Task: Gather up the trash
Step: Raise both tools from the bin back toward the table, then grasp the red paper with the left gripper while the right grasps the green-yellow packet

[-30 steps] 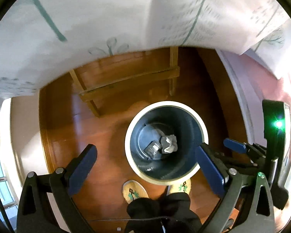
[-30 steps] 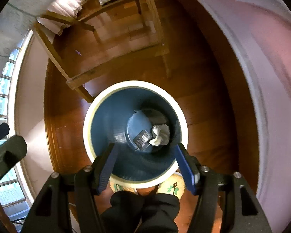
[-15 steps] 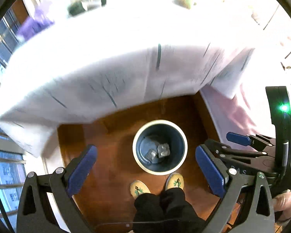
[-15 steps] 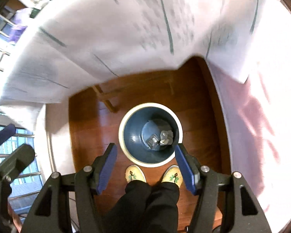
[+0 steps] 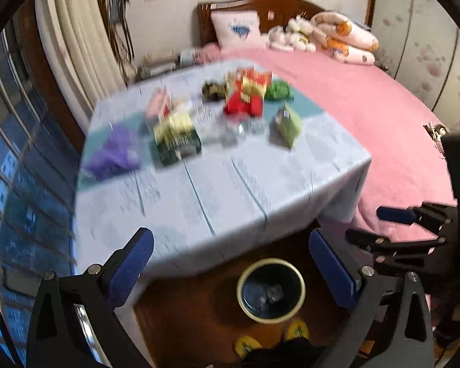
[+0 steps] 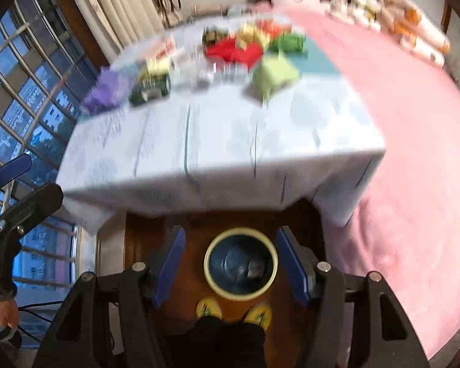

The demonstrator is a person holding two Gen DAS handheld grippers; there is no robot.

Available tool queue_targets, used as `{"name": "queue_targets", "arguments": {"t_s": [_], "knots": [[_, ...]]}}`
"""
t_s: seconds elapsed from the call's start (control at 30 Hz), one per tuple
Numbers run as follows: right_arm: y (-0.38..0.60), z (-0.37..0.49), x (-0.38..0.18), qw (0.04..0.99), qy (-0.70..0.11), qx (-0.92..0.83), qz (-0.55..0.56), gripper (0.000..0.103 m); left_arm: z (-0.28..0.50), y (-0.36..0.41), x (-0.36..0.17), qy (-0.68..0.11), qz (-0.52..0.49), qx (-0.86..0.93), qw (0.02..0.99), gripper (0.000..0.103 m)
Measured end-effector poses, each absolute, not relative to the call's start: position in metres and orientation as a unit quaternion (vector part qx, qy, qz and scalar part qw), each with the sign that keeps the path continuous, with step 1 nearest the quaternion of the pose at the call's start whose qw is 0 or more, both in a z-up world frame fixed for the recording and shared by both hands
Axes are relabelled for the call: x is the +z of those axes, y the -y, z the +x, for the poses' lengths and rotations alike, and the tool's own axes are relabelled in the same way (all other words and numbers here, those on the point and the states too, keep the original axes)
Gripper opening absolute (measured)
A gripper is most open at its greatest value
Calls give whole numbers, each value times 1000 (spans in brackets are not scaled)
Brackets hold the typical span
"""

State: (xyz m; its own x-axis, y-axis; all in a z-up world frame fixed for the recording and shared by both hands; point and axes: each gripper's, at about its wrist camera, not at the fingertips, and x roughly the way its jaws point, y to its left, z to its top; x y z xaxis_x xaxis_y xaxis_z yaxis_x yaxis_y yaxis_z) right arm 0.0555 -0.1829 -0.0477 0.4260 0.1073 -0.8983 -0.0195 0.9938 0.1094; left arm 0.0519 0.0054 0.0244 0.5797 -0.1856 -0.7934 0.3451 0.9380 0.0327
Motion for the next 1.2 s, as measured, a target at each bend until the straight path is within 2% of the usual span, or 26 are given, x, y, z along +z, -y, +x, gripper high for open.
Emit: {"name": "queue_targets", "arguments": {"t_s": [0.33,0.6,0.87,1.2], "knots": [[182,72,21,884,-466,17,31,62,67,-6,82,-364,104,-166,911,100],[192,99,35,891,-453,17,31,62,92,7,90,-371,91,-177,907,100],[226,164,10,883,-467,30,39,62,150,40,68,-399,96,-149,900,100],[271,279,-67,835,-532,99,95,62,253,101,21,-474,99,-67,872,100]]}}
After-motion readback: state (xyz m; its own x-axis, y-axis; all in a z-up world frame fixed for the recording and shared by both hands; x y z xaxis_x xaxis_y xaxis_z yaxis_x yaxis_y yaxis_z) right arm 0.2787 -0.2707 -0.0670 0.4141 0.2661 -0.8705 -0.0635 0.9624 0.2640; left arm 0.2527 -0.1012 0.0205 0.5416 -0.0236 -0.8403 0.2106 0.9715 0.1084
